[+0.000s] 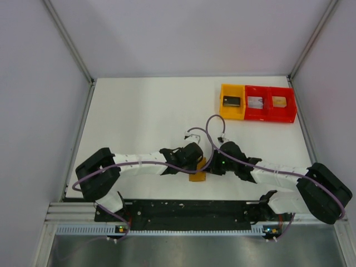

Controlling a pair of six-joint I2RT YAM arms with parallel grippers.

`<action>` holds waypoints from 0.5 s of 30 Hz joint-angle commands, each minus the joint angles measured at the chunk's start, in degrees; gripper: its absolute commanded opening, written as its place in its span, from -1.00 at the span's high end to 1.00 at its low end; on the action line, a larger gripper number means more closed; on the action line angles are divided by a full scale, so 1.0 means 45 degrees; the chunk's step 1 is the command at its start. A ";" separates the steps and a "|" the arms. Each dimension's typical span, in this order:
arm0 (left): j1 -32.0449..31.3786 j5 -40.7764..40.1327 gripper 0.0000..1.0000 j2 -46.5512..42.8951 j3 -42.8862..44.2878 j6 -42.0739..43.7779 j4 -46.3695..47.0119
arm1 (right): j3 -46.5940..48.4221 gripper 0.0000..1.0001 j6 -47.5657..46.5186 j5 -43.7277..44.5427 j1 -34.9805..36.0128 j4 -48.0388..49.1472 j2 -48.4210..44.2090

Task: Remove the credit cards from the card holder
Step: Open the card holder at the center of the board.

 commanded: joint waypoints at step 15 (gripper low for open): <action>0.0038 -0.2566 1.00 0.0086 0.0166 0.0061 -0.2047 | -0.0122 1.00 -0.0727 0.1447 0.0137 -0.1729 -0.0426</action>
